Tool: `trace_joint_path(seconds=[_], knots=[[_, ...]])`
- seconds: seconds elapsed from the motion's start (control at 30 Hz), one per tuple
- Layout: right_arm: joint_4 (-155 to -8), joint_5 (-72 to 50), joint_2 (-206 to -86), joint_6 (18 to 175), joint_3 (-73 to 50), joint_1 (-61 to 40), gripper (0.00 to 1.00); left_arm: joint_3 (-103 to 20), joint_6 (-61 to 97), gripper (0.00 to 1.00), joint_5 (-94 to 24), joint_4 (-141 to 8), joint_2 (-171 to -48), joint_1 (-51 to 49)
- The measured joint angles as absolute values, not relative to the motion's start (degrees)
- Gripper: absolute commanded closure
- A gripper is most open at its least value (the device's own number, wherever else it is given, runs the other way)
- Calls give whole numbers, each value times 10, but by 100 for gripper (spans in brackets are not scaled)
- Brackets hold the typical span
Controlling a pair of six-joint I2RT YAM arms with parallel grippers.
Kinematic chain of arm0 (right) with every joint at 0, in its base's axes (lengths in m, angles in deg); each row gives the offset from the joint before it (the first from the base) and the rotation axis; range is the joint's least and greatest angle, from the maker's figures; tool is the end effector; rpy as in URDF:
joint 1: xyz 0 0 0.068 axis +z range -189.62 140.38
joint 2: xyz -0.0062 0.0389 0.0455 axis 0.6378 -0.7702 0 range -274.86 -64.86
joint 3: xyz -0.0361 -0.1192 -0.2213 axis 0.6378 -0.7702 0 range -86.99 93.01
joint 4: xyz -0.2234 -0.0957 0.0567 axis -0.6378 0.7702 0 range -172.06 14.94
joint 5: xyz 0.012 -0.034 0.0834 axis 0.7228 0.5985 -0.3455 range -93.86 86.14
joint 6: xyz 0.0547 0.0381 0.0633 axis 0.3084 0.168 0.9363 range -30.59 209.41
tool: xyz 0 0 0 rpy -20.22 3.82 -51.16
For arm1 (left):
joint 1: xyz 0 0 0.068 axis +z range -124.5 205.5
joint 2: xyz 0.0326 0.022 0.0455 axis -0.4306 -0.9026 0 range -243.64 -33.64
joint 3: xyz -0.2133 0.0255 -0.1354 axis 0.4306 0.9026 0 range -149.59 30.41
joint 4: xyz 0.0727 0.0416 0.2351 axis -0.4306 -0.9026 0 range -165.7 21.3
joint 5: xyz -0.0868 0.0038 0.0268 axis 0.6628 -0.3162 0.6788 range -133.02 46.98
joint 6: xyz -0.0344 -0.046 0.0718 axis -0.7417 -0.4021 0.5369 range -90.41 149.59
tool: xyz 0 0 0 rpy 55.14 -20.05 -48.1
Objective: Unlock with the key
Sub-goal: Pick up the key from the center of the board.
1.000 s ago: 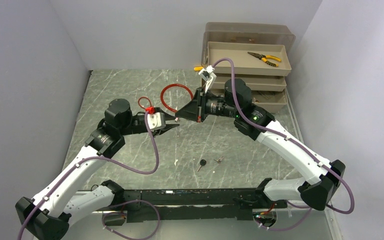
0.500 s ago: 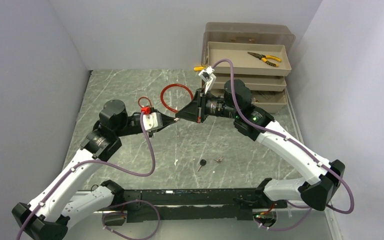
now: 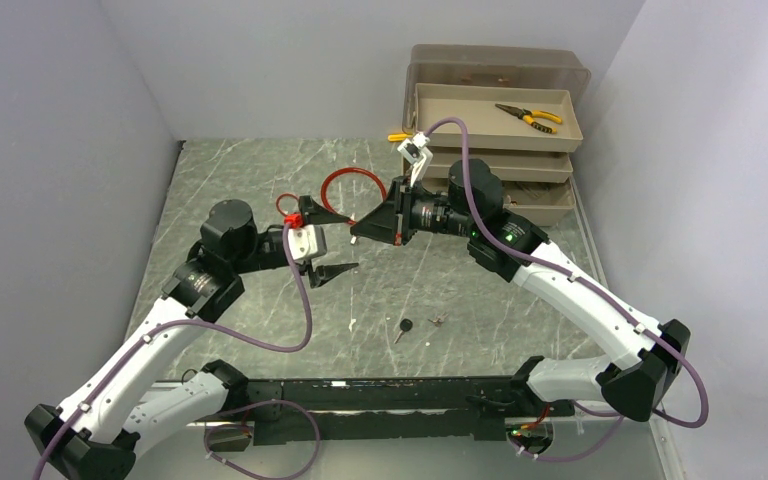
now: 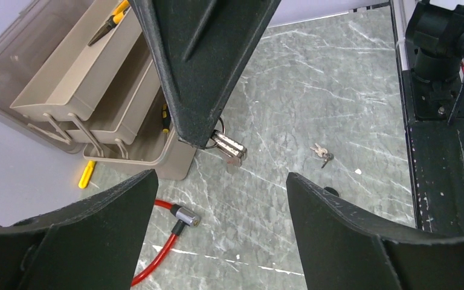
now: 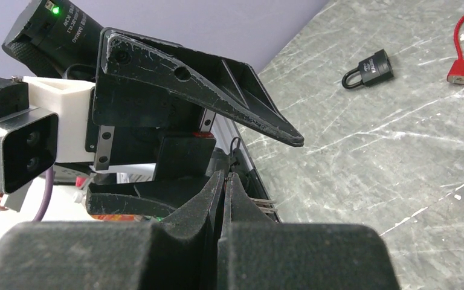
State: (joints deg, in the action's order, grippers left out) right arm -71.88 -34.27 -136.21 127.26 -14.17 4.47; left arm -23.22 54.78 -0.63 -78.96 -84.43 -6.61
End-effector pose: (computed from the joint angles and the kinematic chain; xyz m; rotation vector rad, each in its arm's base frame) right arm 0.1978 0.2499 0.3891 -0.5469 1.8749 1.4609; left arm 0.1637 -0.1685 0.3569 1.2653 1.1612 -0.7153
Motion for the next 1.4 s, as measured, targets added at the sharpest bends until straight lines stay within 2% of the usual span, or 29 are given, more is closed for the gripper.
trace_joint_path(seconds=[0.33,0.4,0.47,0.63,0.9,1.4], knots=[[-737,-344,-1362,1289,-142,47,100,-232,533,48,-3,-766,-851,-70],[-744,-344,-1362,1292,-143,47,100,-232,530,56,-2,-765,-852,-73],[-749,-344,-1362,1294,-143,47,100,-232,528,70,-1,-764,-852,-74],[-753,-344,-1362,1296,-146,47,100,-232,528,78,-2,-764,-851,-76],[-752,-336,-1360,1297,-157,47,100,-233,528,100,-3,-773,-850,-75],[-731,-324,-1328,1289,-174,55,100,-266,559,100,-5,-867,-827,-76]])
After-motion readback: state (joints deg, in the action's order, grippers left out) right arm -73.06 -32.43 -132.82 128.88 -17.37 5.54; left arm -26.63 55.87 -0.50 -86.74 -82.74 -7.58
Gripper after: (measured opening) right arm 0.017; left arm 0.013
